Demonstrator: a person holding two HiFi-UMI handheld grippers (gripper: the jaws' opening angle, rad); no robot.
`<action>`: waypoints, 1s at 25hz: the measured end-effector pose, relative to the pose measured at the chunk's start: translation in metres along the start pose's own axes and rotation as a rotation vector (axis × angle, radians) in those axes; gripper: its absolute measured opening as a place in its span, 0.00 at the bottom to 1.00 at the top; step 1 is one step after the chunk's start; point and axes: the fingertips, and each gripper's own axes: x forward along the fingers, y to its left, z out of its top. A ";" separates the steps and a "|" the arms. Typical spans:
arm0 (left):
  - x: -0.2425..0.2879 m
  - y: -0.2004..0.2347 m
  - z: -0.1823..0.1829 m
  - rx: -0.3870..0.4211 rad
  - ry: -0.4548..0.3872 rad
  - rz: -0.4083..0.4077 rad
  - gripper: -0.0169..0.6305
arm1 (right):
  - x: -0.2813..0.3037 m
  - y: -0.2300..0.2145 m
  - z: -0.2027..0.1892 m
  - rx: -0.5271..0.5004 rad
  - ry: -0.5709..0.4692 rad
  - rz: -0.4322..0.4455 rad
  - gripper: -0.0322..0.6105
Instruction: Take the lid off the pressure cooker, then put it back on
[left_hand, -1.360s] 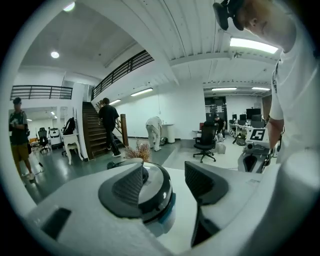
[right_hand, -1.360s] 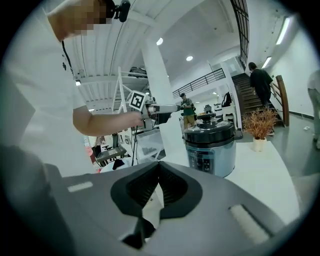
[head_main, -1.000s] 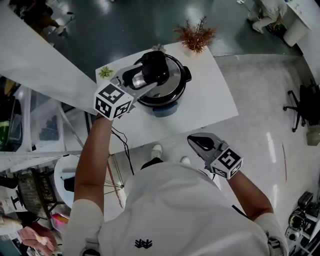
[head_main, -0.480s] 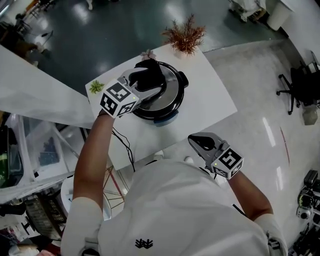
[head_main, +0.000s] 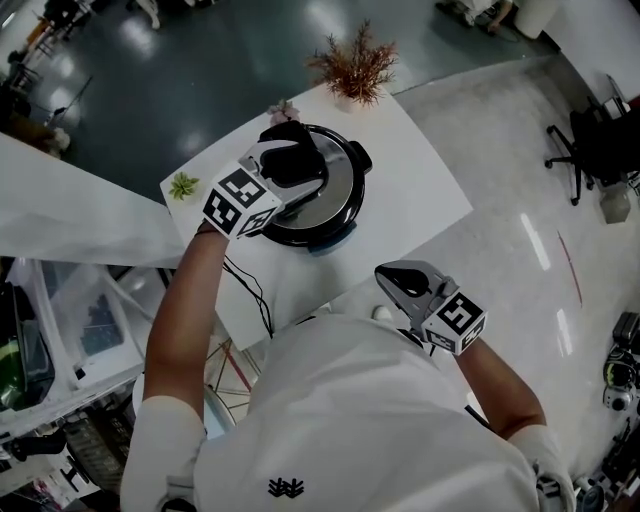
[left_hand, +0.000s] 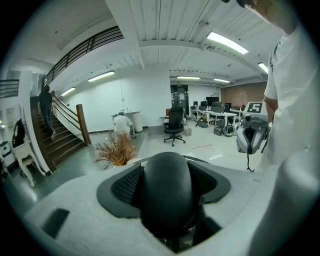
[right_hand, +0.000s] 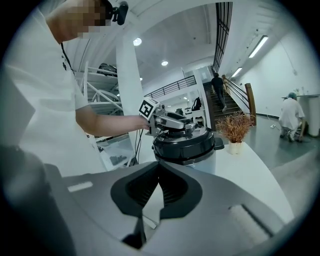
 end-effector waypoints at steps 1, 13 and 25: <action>0.000 0.000 0.000 0.002 0.003 -0.002 0.49 | 0.001 -0.001 0.000 0.003 -0.002 -0.004 0.07; -0.001 -0.003 -0.002 0.015 0.019 -0.019 0.48 | 0.003 0.002 0.004 -0.001 -0.001 -0.013 0.07; -0.015 0.001 0.023 0.013 -0.006 -0.005 0.48 | -0.016 -0.002 0.000 0.000 -0.009 -0.024 0.07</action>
